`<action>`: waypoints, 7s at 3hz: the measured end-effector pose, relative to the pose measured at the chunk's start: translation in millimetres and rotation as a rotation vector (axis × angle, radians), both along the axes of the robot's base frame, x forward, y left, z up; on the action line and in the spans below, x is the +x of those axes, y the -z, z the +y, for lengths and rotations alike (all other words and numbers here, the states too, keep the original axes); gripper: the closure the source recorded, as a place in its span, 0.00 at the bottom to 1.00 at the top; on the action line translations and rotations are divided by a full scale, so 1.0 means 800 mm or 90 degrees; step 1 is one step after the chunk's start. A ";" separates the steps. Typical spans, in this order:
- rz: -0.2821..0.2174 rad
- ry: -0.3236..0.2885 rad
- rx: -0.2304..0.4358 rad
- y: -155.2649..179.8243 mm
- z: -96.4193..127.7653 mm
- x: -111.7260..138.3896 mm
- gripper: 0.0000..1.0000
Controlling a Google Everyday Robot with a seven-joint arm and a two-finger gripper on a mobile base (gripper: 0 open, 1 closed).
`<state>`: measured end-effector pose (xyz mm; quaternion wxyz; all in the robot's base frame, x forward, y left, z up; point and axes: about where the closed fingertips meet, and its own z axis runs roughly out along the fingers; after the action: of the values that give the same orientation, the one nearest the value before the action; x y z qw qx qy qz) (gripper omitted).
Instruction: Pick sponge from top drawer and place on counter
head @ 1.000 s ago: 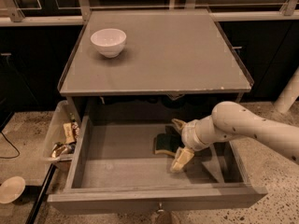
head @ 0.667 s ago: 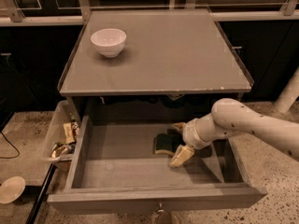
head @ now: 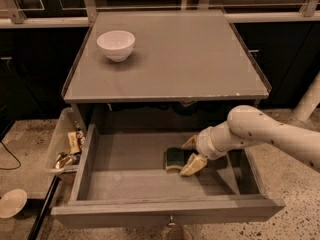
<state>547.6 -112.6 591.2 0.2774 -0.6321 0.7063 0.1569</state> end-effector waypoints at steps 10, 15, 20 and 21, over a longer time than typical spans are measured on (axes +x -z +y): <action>-0.133 -0.112 -0.009 -0.350 -0.004 -0.068 1.00; -0.230 -0.029 0.037 -0.442 -0.028 0.130 1.00; -0.067 0.132 0.110 -0.341 -0.023 0.239 1.00; -0.065 0.132 0.110 -0.340 -0.022 0.239 0.82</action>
Offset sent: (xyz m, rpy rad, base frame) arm -0.0158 0.0030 0.0271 -0.0152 0.0372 0.0337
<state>739.2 -130.4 863.0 0.3810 -0.5365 0.7369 0.1548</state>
